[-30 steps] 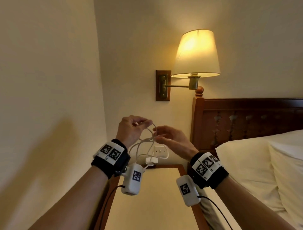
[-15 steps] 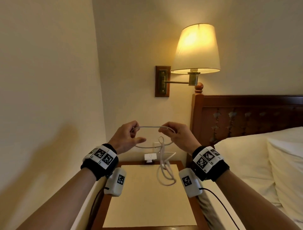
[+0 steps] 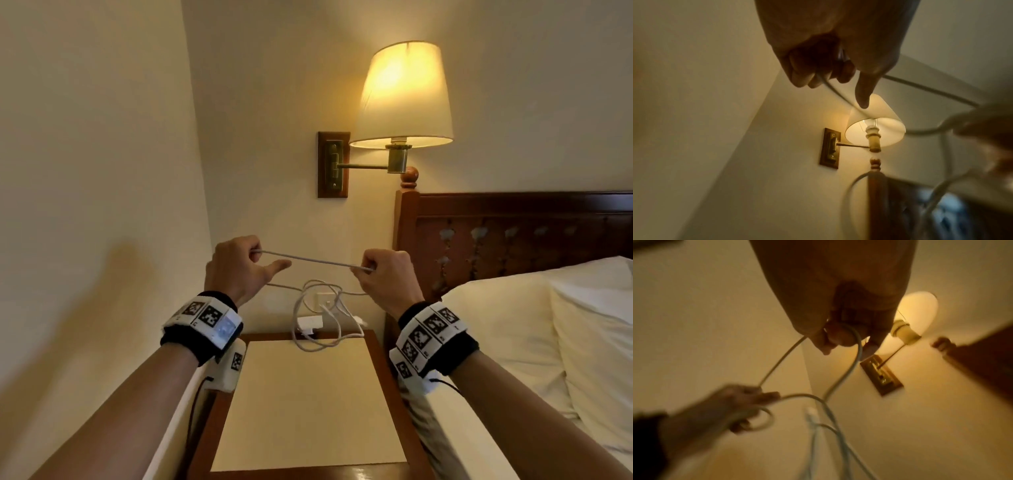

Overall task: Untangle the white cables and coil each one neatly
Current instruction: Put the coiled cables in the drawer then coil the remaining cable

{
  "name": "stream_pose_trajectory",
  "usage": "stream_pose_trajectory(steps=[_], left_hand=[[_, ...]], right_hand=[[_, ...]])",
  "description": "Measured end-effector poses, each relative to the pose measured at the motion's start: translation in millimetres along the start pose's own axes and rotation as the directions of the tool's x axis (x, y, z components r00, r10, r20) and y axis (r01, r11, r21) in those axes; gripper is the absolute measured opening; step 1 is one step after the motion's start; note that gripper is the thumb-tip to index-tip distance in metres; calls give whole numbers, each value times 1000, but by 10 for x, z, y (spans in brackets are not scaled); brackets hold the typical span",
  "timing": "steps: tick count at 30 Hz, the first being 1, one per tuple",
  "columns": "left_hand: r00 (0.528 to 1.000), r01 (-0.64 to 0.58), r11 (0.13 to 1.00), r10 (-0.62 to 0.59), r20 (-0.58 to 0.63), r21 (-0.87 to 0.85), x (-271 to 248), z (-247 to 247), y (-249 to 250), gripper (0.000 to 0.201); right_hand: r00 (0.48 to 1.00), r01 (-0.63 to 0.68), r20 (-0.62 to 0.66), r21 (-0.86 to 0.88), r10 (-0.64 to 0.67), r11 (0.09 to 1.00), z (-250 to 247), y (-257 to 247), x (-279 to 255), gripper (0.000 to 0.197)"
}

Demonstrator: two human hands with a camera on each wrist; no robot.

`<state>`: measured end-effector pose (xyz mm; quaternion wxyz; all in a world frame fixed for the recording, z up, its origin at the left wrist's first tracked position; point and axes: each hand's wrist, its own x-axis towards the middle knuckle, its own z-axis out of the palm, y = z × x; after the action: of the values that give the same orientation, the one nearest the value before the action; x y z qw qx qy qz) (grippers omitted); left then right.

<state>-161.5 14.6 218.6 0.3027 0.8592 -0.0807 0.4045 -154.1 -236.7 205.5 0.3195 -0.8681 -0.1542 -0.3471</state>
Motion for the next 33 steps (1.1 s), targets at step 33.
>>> stream_pose_trajectory(steps=[33], left_hand=[[899,255,921,-115,422,-293,-150,-131,-601,43]], right_hand=[[938,-335,90,490,335,805,-349,306,-123,49]])
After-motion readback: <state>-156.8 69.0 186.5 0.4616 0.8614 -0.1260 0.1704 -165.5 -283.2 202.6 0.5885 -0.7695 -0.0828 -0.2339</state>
